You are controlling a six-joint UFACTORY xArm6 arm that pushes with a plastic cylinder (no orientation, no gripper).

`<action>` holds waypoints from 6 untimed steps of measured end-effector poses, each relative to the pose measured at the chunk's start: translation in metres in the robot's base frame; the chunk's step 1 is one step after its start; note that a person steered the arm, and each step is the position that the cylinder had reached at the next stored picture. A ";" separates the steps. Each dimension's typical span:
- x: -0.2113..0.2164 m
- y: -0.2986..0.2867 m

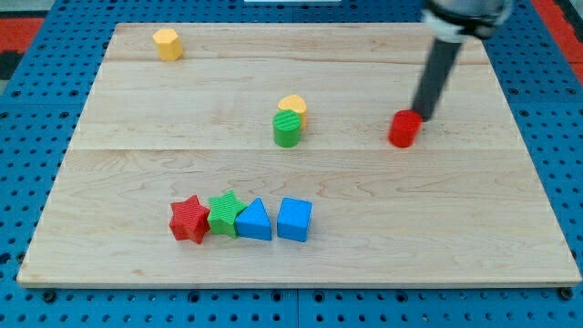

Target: Push the red circle into the green circle

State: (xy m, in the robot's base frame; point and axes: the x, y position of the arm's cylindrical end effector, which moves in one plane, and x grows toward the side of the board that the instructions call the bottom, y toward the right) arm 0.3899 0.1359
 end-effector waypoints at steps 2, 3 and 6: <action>0.035 0.027; 0.036 -0.056; -0.017 -0.035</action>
